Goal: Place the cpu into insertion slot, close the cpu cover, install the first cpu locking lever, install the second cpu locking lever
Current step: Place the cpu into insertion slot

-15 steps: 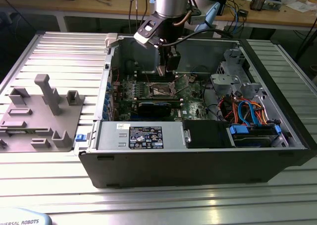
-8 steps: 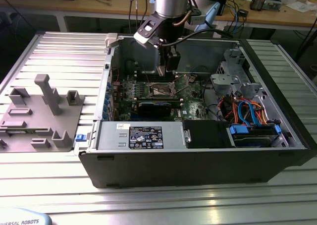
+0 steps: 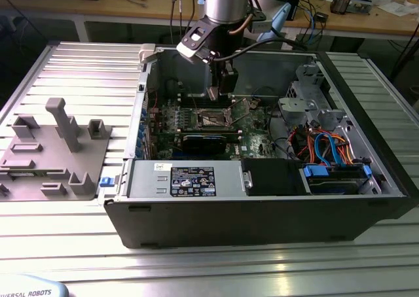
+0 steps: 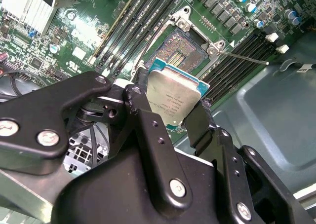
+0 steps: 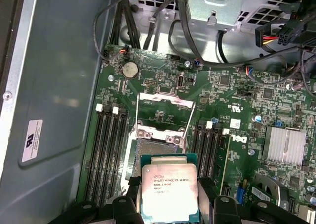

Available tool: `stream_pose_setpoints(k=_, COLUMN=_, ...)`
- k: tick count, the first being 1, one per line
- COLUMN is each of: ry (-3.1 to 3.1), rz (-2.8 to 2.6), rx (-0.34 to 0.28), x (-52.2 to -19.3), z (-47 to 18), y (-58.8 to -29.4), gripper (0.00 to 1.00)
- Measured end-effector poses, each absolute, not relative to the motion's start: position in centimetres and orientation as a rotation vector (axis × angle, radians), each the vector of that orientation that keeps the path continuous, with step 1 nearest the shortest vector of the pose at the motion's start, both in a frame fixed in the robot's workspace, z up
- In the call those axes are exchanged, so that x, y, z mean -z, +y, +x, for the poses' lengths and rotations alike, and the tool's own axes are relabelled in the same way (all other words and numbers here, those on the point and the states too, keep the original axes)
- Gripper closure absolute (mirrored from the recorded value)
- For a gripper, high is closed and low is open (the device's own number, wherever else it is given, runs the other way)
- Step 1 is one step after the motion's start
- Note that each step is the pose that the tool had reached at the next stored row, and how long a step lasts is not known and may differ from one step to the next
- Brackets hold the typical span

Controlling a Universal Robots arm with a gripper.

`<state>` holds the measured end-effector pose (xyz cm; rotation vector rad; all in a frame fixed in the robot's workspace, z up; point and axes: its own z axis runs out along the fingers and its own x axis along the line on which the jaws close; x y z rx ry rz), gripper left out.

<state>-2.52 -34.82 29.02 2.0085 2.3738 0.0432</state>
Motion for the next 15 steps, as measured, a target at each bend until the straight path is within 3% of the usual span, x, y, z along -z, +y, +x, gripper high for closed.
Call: stream_pose_setpoints(k=15, ry=2.354, rz=2.032, rx=-0.043, x=-28.97, z=-2.52, y=-34.82, gripper=0.46)
